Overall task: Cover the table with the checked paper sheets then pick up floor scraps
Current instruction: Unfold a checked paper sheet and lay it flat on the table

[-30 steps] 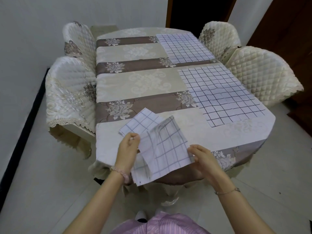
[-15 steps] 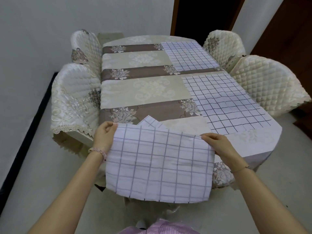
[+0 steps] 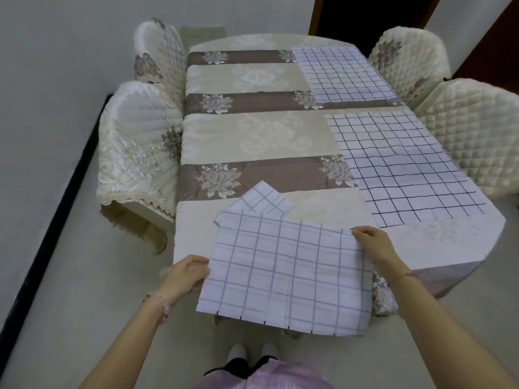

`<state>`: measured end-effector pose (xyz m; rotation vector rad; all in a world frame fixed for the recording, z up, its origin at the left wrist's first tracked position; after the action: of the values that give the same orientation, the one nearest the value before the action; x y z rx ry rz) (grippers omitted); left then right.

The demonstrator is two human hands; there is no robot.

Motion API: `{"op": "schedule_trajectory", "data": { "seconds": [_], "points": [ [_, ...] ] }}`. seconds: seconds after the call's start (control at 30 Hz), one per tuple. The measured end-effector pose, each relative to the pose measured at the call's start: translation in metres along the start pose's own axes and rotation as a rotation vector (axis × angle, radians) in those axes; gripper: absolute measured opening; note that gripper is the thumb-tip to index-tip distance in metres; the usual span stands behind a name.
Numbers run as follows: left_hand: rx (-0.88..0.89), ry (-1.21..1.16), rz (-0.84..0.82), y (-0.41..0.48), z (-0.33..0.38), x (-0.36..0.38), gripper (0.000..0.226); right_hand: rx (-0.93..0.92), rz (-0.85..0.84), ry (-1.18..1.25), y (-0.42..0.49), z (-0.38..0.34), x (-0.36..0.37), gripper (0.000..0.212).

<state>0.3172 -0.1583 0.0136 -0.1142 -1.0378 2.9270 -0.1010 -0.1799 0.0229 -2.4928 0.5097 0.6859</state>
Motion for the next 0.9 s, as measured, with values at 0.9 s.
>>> {"op": "schedule_trajectory", "data": {
  "seconds": [0.9],
  "points": [
    [0.292, -0.204, -0.097, -0.058, 0.049, 0.066, 0.009, -0.455, -0.354, -0.011, -0.177, -0.096, 0.115, 0.013]
  ]
}}
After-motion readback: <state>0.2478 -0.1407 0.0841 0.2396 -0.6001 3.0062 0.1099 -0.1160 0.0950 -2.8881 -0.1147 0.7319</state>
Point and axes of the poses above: each hand's wrist, its own y-axis towards the middle knuckle, its own x-axis out of the palm, z = x × y, the point moved 5 cm from there along y, towards the middle knuckle, and after that the axes turned 8 degrees about -y, right-handed, at the moved point
